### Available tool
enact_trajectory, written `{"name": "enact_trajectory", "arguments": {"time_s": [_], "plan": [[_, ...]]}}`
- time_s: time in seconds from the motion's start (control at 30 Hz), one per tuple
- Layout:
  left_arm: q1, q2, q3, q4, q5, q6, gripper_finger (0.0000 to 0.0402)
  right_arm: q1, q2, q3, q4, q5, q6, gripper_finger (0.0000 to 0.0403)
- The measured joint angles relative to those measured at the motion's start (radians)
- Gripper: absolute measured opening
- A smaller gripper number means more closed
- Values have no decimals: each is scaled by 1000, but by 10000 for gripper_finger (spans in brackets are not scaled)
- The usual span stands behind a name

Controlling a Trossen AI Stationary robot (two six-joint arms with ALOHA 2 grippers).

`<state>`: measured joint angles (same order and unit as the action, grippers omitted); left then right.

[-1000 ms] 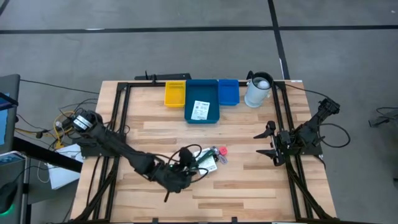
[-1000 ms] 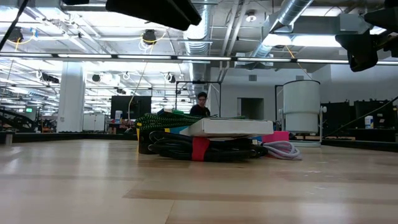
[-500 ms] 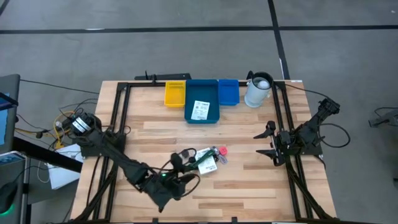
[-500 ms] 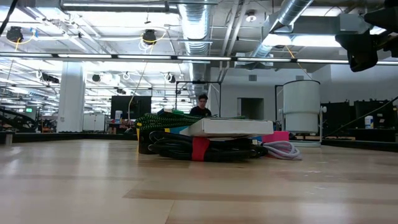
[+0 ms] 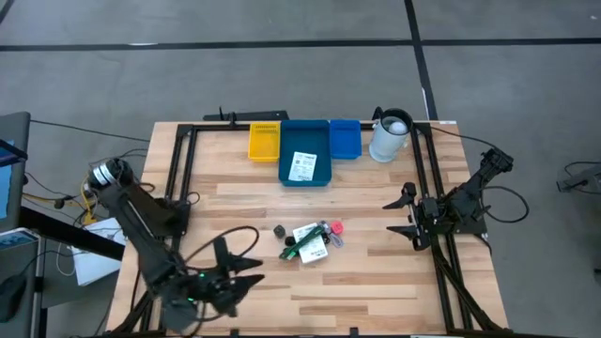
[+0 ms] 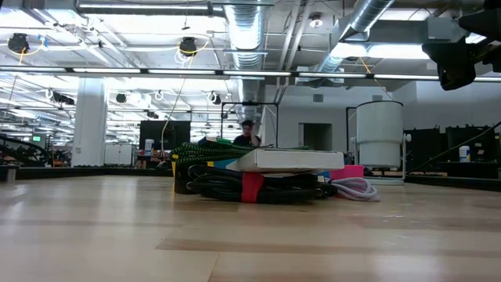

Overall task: Pick and place items into bin
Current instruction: Put the white box into the dark blue bin

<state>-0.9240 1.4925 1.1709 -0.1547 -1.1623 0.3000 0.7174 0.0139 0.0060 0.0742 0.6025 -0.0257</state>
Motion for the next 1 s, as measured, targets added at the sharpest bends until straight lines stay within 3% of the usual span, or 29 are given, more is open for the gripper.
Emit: {"name": "enact_trajectory", "arguments": {"time_s": [0.23, 0.63, 0.77, 1.0], "plan": [[17, -160, 0, -241, 177, -96, 164, 0, 0, 0, 0, 0, 0, 276], [82, -345, 0, -657, 122, -257, 164, 0, 0, 0, 55, 0, -50, 276], [92, -396, 0, -671, 131, -245, 164, 0, 0, 0, 72, 0, -51, 276], [162, -563, -4, -653, 379, -269, 164, 0, 0, 0, 311, -4, -53, 276]]}}
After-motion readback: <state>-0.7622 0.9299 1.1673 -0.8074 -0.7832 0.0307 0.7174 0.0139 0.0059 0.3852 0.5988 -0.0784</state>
